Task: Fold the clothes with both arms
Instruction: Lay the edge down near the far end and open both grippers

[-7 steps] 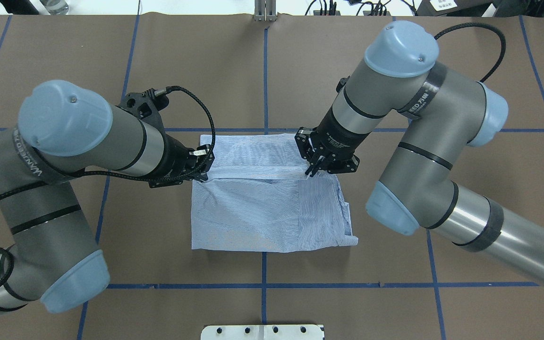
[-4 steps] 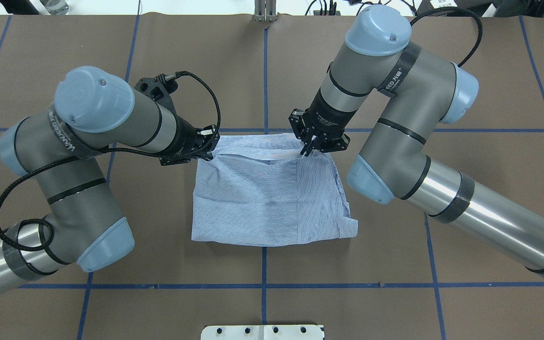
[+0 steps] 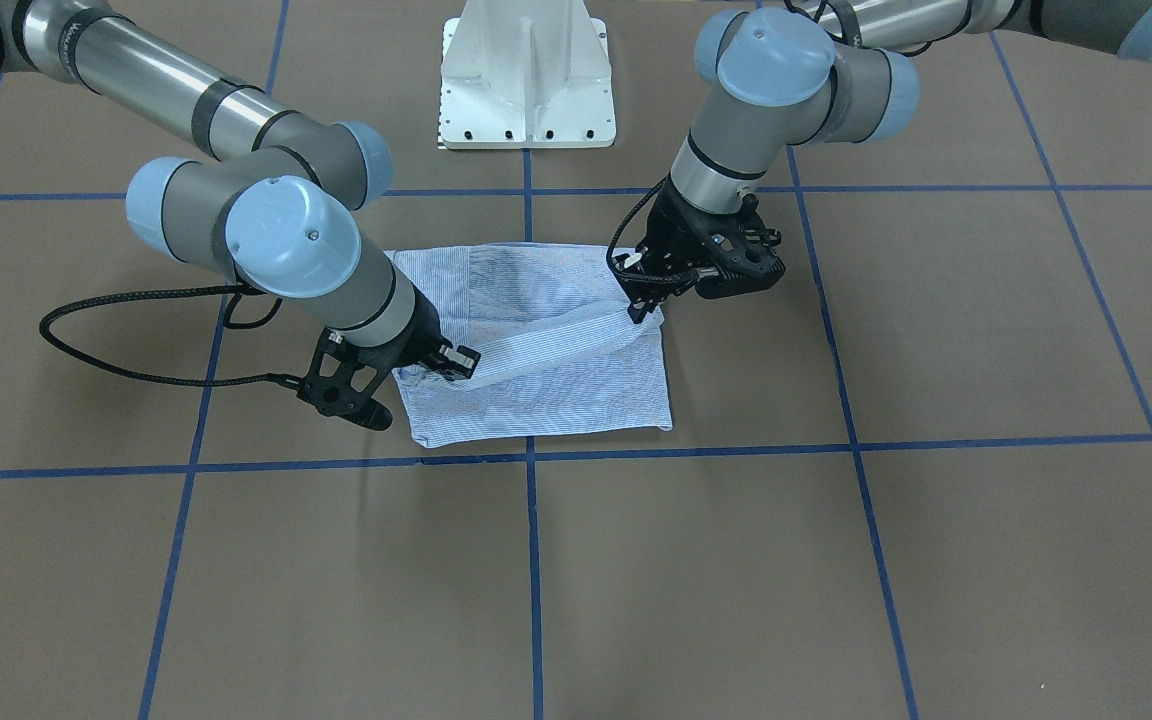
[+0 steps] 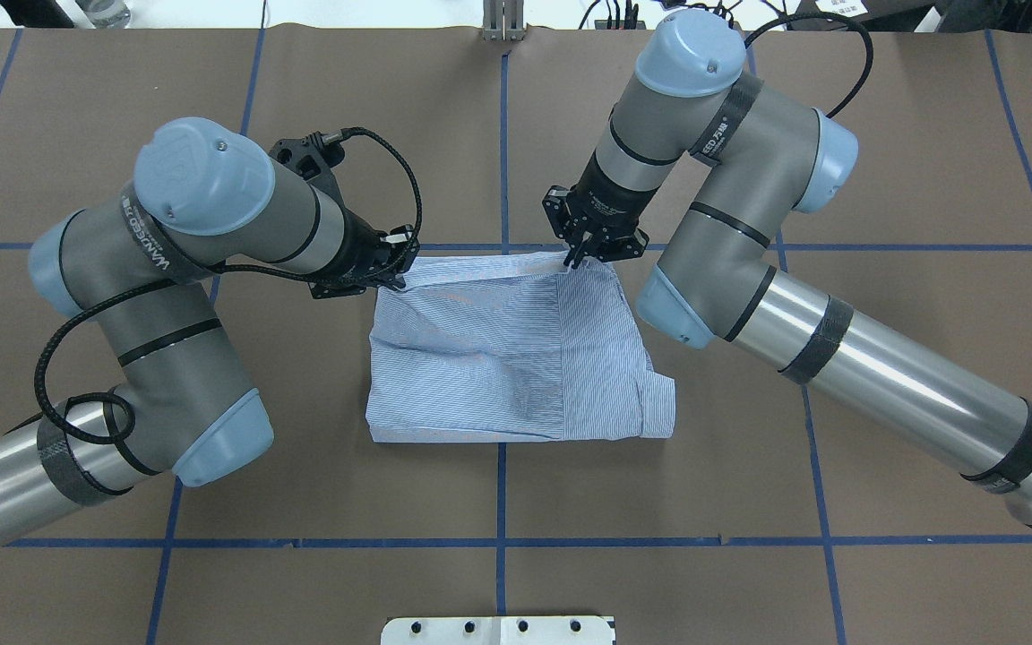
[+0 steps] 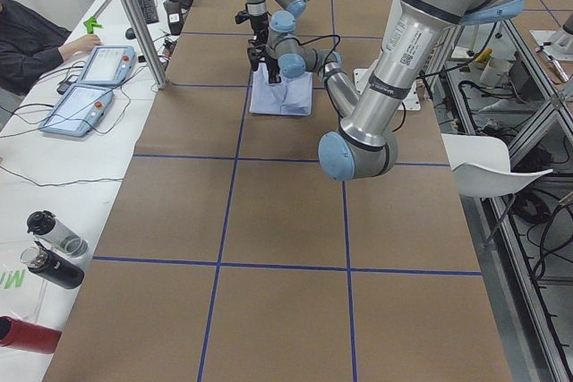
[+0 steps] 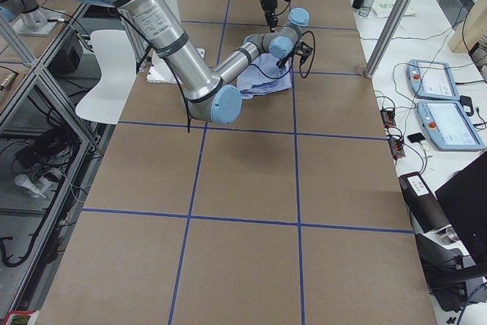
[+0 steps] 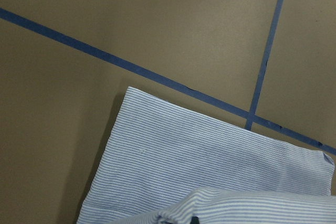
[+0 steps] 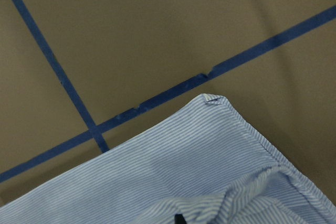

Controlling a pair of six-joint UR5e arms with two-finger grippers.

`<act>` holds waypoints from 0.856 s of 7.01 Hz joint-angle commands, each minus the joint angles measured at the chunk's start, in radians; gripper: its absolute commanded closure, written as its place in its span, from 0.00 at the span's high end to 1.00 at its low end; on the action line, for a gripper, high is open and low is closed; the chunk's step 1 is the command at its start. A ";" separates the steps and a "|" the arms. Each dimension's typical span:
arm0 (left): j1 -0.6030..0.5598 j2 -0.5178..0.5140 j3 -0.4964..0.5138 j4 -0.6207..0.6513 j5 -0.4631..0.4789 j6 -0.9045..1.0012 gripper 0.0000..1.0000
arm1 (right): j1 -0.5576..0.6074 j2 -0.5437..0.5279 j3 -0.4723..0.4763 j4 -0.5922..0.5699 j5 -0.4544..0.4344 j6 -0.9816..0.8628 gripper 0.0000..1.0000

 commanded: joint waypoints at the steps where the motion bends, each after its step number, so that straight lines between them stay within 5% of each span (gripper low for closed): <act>1: 0.001 0.000 0.016 -0.008 0.001 0.000 0.00 | 0.002 0.006 -0.020 0.011 -0.003 -0.004 0.00; 2: 0.001 -0.003 0.031 -0.028 0.001 -0.003 0.00 | 0.000 0.007 -0.018 0.012 -0.001 -0.004 0.34; 3: 0.001 -0.003 0.042 -0.056 0.002 -0.006 0.38 | 0.000 0.007 -0.017 0.043 -0.001 0.000 0.99; 4: 0.001 -0.011 0.041 -0.057 0.002 -0.012 0.82 | 0.000 0.007 -0.017 0.078 -0.001 0.006 1.00; 5: -0.004 -0.014 0.041 -0.056 0.002 -0.012 0.98 | 0.000 0.006 -0.017 0.083 0.000 0.004 1.00; 6: -0.030 -0.014 0.042 -0.047 0.001 -0.012 0.99 | 0.000 0.004 -0.011 0.084 0.002 0.003 1.00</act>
